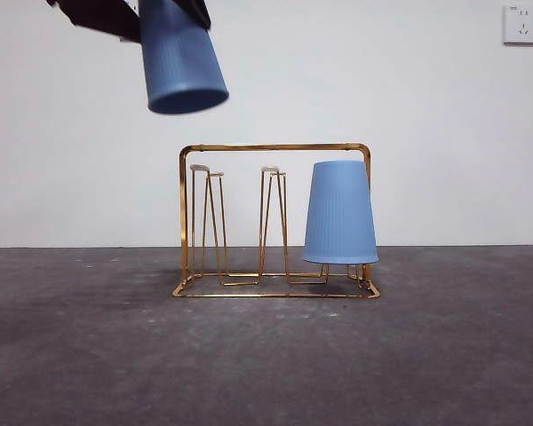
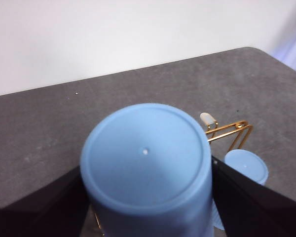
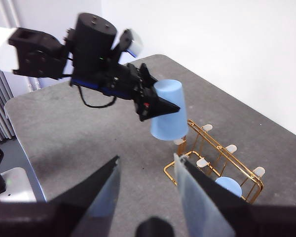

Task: Pick up cup 1,put cup 1 in the cup rack,pick up cup 2,put cup 2 in the cup rack

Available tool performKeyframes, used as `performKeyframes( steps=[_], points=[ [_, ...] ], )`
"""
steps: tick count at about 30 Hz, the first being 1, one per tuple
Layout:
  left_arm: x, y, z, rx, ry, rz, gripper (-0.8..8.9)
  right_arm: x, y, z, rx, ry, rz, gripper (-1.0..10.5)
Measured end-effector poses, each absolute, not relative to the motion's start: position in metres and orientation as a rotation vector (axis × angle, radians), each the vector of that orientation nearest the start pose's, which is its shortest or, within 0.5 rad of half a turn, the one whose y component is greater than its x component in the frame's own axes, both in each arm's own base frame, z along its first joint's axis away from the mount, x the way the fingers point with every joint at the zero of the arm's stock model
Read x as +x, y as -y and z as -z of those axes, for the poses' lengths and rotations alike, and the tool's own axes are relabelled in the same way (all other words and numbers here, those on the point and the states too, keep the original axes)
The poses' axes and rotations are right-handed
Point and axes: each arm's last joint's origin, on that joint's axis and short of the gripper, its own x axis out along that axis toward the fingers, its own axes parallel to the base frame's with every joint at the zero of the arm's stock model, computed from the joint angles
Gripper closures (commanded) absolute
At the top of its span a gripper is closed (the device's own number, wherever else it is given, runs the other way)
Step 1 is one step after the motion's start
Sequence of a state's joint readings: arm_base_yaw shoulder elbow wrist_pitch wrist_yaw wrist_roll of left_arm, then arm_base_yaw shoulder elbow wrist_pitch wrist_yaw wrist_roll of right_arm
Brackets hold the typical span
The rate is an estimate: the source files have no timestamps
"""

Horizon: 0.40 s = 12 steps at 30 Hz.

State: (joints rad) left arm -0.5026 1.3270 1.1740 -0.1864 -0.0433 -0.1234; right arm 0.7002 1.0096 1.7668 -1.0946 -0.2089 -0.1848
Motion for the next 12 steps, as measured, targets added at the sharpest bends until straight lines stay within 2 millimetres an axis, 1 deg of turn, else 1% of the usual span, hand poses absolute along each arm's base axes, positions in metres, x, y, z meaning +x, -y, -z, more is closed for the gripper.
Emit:
performKeyframes(
  steps=[7, 12],
  points=[
    [0.281, 0.153, -0.328, -0.011, -0.399, 0.423, 8.21, 0.078, -0.073, -0.506, -0.258, -0.268, -0.931, 7.6],
    [0.289, 0.156, -0.318, 0.013, -0.422, 0.387, 8.22, 0.078, -0.073, -0.506, -0.259, -0.267, -0.931, 7.6]
  ],
)
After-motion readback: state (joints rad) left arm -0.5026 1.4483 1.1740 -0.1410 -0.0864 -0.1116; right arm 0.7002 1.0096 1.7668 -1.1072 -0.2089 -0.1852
